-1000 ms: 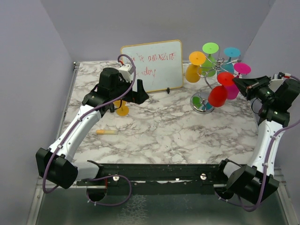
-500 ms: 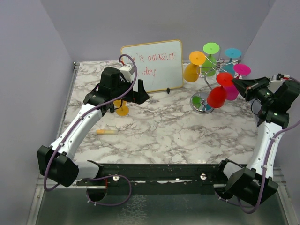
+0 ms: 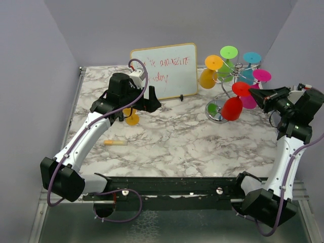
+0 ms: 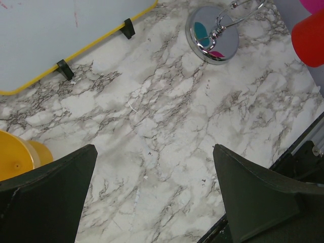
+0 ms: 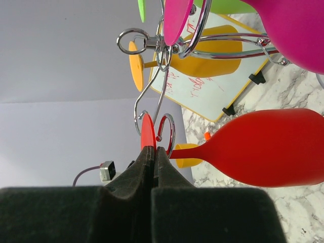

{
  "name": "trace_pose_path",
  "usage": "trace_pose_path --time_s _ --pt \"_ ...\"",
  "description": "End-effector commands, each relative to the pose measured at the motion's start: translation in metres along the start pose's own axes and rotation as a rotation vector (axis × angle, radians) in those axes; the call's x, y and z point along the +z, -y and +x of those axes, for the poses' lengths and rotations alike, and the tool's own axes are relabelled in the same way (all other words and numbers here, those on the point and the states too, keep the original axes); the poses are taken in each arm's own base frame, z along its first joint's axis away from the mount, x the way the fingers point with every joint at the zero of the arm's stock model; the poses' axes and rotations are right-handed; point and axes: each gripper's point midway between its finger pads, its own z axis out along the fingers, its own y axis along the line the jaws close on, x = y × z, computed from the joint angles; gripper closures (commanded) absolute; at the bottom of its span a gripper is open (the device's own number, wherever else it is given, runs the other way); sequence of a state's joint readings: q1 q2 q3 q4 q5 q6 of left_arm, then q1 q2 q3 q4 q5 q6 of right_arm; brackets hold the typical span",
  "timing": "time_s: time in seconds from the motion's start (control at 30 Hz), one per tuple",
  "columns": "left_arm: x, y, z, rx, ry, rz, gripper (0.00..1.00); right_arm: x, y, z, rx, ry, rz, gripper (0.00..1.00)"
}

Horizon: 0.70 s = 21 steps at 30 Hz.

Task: Take the wine glass off the wine glass rack
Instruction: Pick up the wine glass from the wine rack.

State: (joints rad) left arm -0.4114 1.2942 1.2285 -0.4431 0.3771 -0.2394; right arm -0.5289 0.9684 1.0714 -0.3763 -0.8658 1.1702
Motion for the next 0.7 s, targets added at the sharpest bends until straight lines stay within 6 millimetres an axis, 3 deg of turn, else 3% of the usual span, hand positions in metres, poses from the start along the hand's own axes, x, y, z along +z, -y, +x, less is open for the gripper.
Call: trace_pose_path --time_s 0.0,0.67 --pt "-0.009 0.006 -0.009 0.026 0.031 0.023 0.01 -0.002 -0.008 0.003 0.001 -0.006 -0.017 1.0" --pt "-0.007 0.004 -0.004 0.013 0.019 0.02 0.01 0.005 -0.027 0.001 0.002 -0.061 -0.099 1.0"
